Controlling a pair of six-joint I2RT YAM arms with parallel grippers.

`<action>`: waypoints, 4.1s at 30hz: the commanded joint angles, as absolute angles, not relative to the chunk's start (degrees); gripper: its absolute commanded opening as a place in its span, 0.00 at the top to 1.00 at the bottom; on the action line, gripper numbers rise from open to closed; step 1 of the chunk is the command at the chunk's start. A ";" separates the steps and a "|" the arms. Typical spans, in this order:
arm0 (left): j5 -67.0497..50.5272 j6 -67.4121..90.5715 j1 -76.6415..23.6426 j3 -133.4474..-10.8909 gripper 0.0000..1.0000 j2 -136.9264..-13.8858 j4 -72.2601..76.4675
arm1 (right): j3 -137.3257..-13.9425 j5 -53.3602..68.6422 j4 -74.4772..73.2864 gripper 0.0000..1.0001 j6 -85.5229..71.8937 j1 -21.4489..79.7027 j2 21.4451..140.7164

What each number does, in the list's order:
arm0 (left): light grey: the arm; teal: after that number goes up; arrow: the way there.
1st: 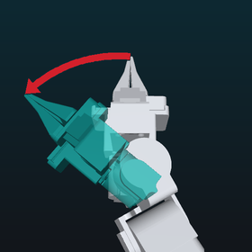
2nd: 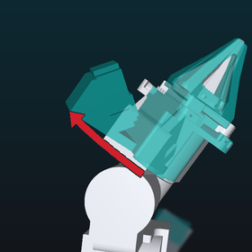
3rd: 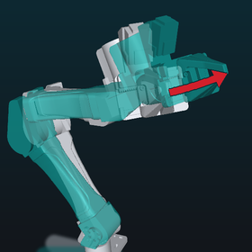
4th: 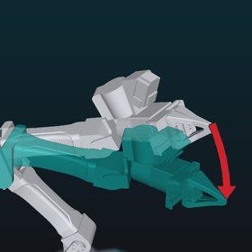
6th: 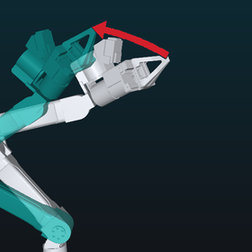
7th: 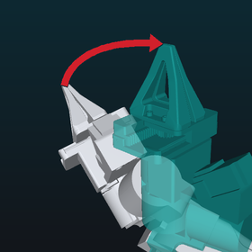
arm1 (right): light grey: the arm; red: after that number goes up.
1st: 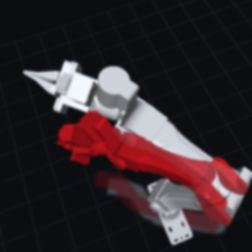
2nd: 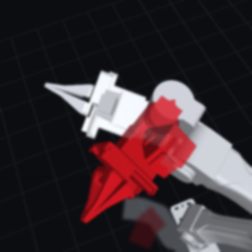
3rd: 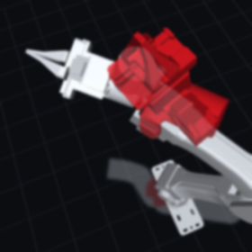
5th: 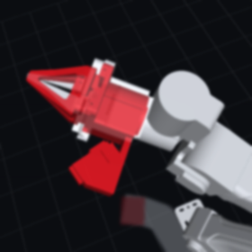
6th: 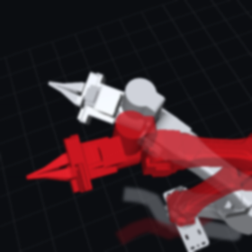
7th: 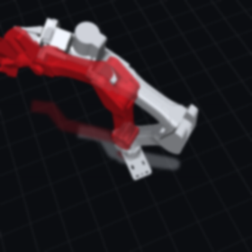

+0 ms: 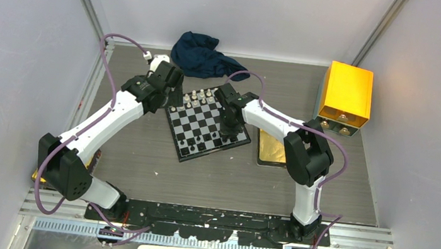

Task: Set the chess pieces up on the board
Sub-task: Place the chess piece on the chessboard, then pick up the chess piece from the storage box.

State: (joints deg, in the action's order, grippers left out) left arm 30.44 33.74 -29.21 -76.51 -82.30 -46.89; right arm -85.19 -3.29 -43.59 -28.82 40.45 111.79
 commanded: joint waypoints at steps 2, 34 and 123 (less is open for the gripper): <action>30.84 33.10 -29.44 -77.43 0.01 -82.31 -44.66 | -84.64 -4.05 -42.88 0.96 -28.58 40.85 111.48; 30.77 33.60 -29.44 -77.61 0.00 -81.67 -45.07 | -85.86 -4.00 -44.48 0.70 -27.29 40.86 108.05; 33.57 33.07 -32.08 -76.73 0.00 -78.40 -49.48 | -66.14 -10.60 -37.28 0.57 -28.95 7.35 96.86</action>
State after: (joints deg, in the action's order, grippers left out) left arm 31.88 33.95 -31.86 -75.05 -79.57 -49.28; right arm -66.28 -10.50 -39.33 -27.97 7.90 97.14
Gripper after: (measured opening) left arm 0.994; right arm 0.435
